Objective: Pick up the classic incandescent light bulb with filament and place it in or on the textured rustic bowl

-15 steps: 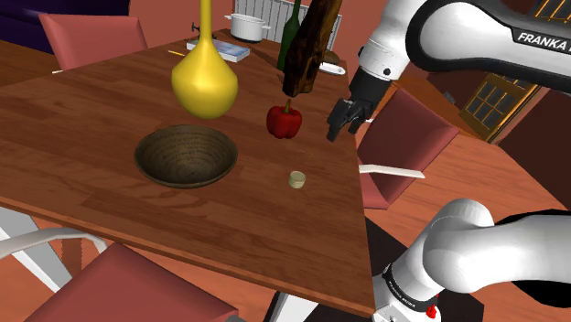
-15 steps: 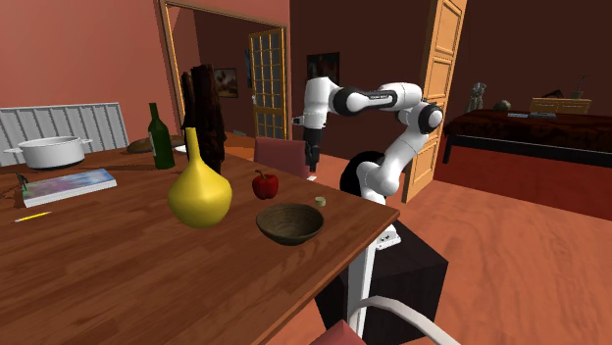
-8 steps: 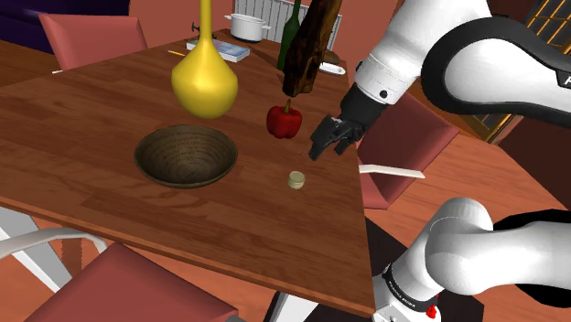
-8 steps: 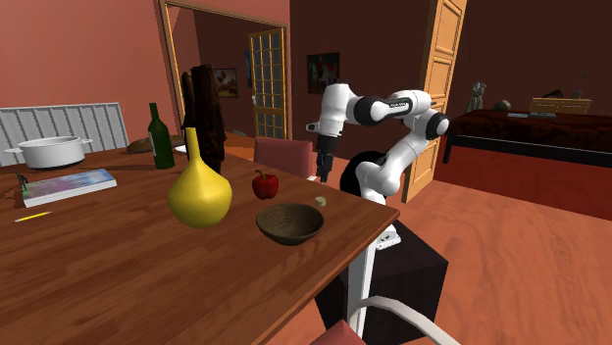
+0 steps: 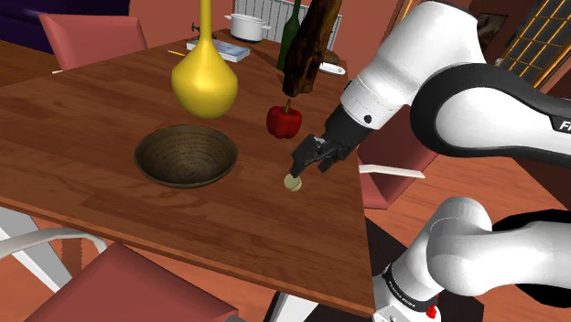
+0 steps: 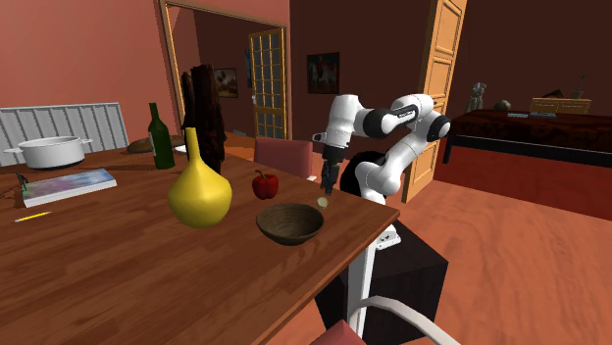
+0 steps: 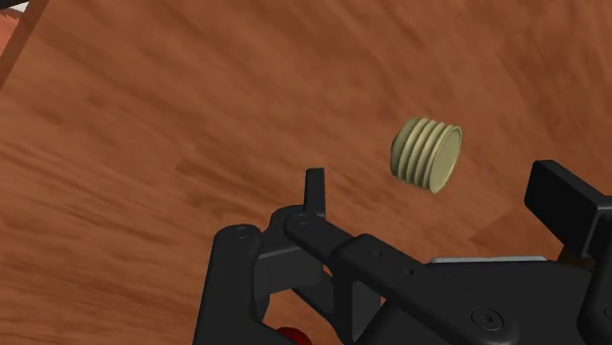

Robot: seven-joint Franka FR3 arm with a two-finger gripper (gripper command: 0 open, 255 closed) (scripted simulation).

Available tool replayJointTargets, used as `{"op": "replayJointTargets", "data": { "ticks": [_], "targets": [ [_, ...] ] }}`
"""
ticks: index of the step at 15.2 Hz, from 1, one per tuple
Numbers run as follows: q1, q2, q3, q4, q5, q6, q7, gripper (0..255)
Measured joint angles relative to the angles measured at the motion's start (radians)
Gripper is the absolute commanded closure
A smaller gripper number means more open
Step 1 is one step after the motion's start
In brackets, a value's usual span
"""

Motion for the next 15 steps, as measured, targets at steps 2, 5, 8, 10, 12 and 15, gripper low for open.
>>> {"op": "replayJointTargets", "data": {
  "ticks": [2,5,8,10,12,15],
  "targets": [
    [0.003,0.007,0.010,-0.019,0.008,0.027,0.001,0],
    [0.004,0.016,0.017,-0.034,0.015,0.052,-0.001,0],
    [0.005,0.016,0.018,-0.037,0.015,0.055,-0.001,0],
    [0.005,0.016,0.018,-0.037,0.015,0.055,-0.002,255],
    [0.005,0.016,0.018,-0.037,0.015,0.055,-0.002,255],
    [0.004,0.013,0.016,-0.032,0.014,0.058,-0.001,255]
  ]
}}
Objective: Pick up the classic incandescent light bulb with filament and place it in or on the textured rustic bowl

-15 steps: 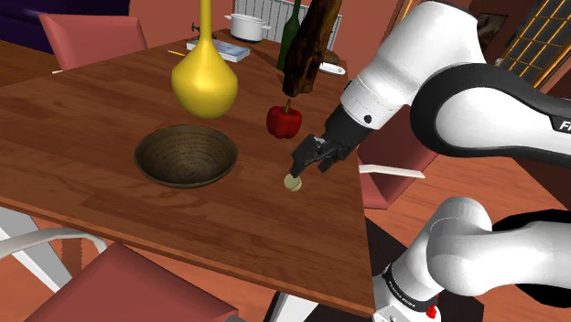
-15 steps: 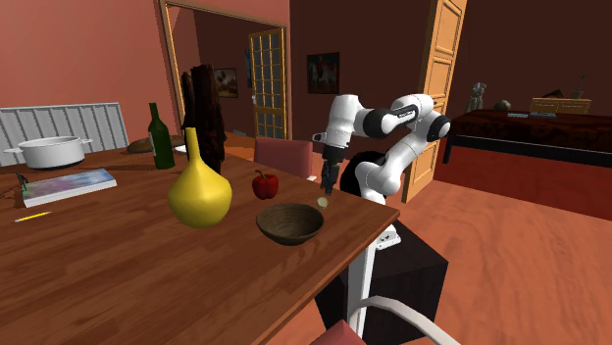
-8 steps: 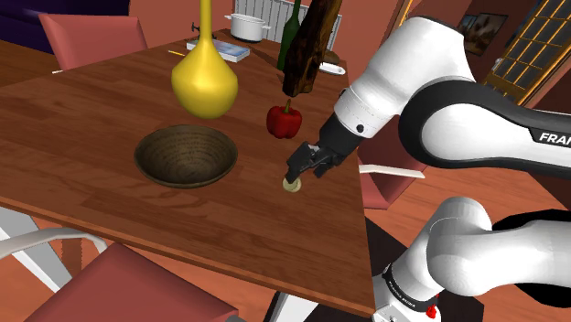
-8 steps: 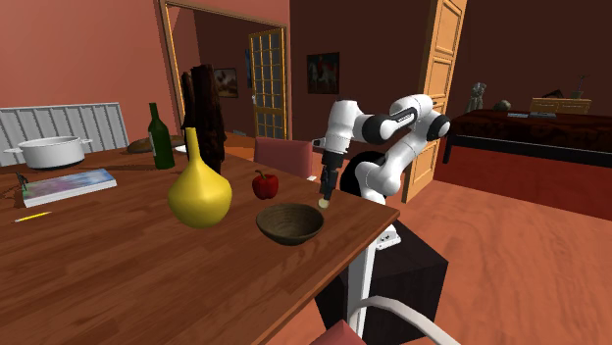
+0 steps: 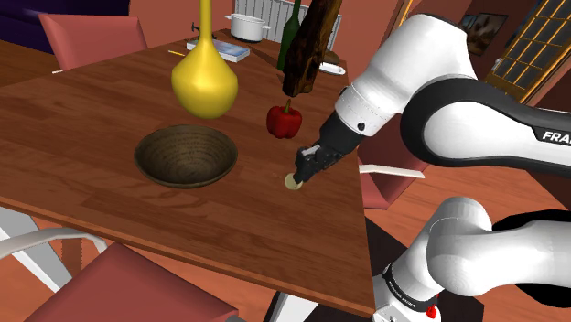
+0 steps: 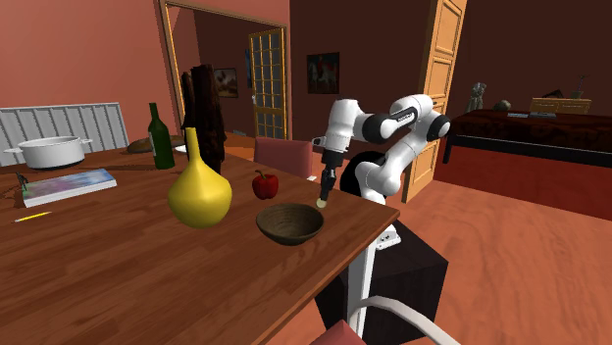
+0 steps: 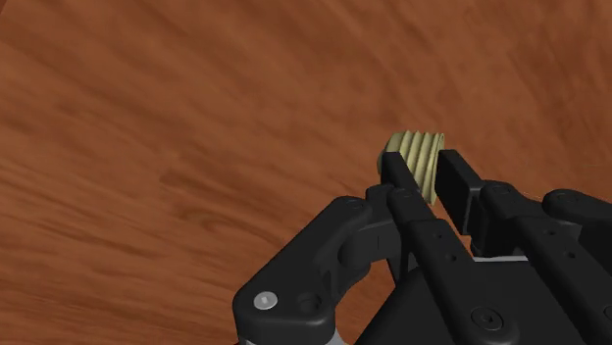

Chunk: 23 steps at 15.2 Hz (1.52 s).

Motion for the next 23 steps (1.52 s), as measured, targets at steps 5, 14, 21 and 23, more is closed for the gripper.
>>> {"op": "replayJointTargets", "data": {
  "ticks": [5,14,21,23],
  "targets": [
    [0.002,-0.004,0.001,-0.001,0.001,0.001,0.002,255],
    [-0.118,0.188,0.028,0.237,-0.032,-0.213,0.172,0],
    [-0.215,0.386,0.077,0.364,-0.030,-0.367,0.420,0],
    [-0.214,0.387,0.082,0.341,-0.026,-0.345,0.419,0]
  ]
}}
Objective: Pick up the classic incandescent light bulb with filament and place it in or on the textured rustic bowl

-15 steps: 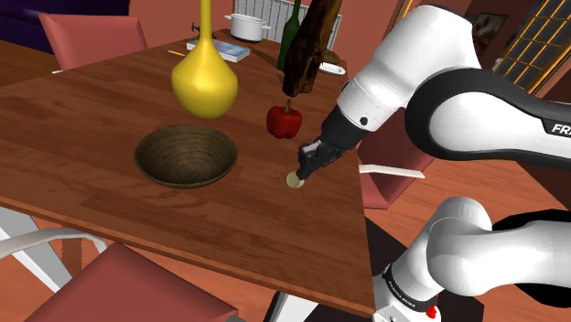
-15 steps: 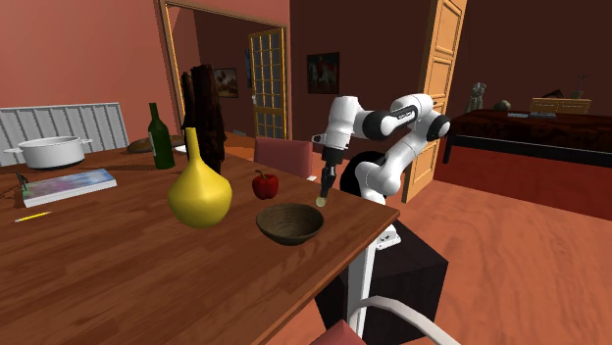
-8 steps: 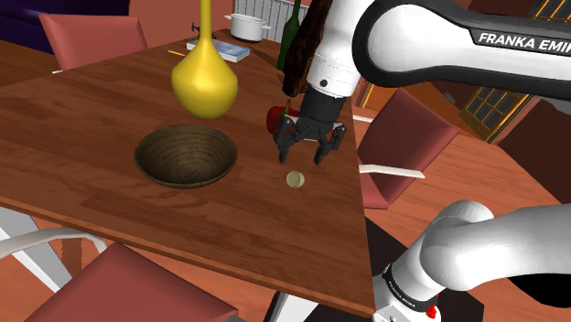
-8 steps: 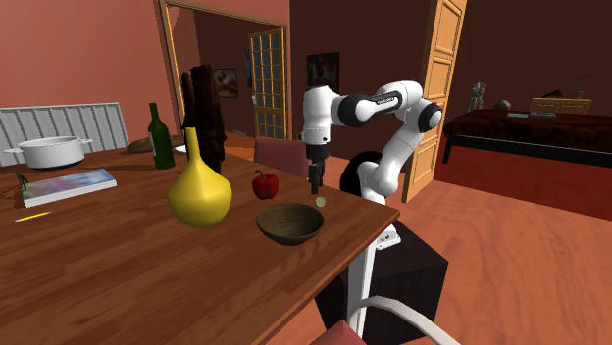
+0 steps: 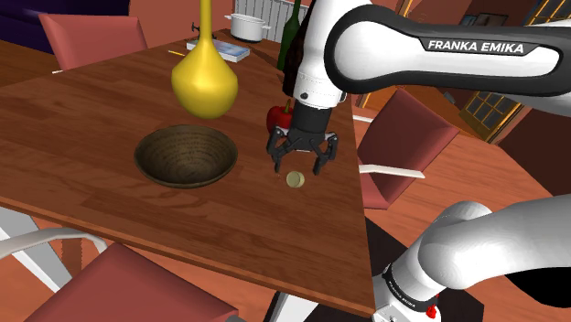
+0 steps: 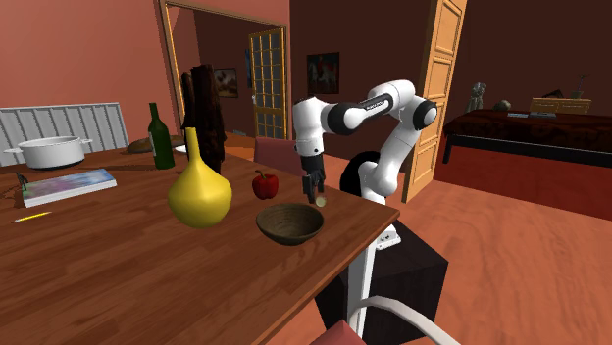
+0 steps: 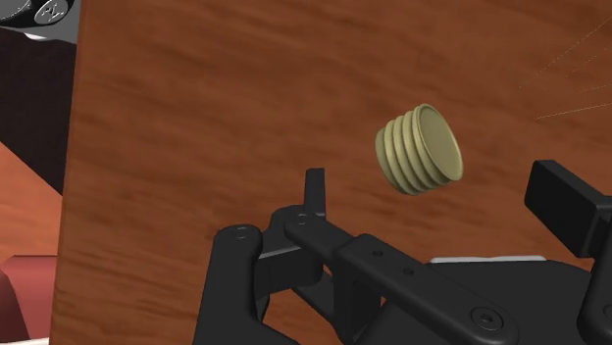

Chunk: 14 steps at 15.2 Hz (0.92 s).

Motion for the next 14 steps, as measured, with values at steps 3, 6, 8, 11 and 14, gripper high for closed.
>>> {"op": "replayJointTargets", "data": {
  "ticks": [3,6,8,11,14],
  "targets": [
    [0.001,0.001,0.003,-0.008,0.002,0.009,0.000,0],
    [0.001,0.002,0.003,-0.009,0.002,0.011,0.000,0],
    [0.001,0.002,0.003,-0.009,0.002,0.011,0.000,255],
    [0.001,0.002,0.003,-0.009,0.002,0.011,0.000,255],
    [0.001,0.002,0.003,-0.009,0.002,0.011,0.000,255]
  ]
}}
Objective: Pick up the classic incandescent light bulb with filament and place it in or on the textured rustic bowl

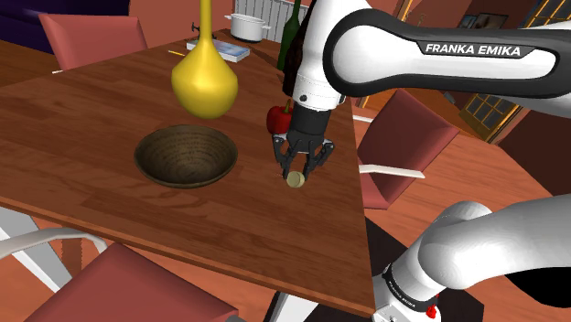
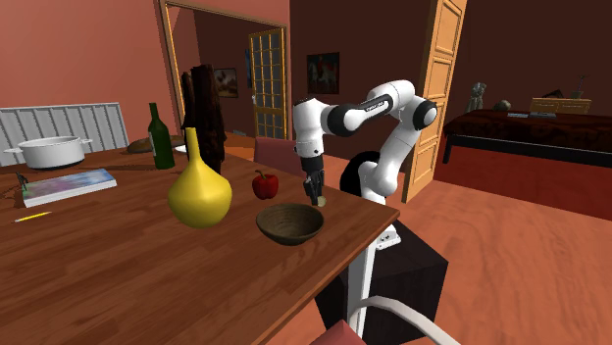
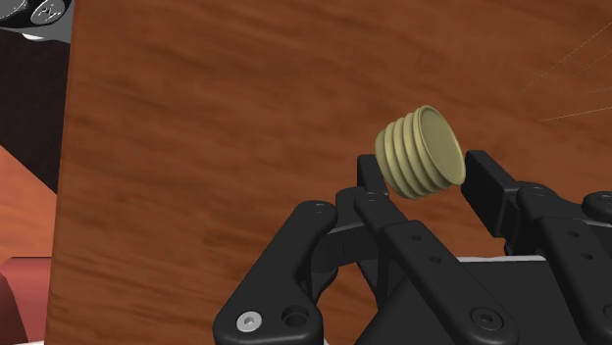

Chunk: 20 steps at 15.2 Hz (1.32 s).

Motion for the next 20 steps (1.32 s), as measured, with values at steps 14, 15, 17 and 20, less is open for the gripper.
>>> {"op": "replayJointTargets", "data": {
  "ticks": [14,15,17,20],
  "targets": [
    [-0.007,0.004,-0.022,0.134,-0.018,-0.129,0.020,255],
    [-0.008,0.006,-0.023,0.147,-0.020,-0.140,0.022,255],
    [-0.009,0.008,-0.027,0.176,-0.022,-0.166,0.027,255],
    [-0.011,0.016,-0.032,0.224,-0.028,-0.206,0.034,255]
  ]
}}
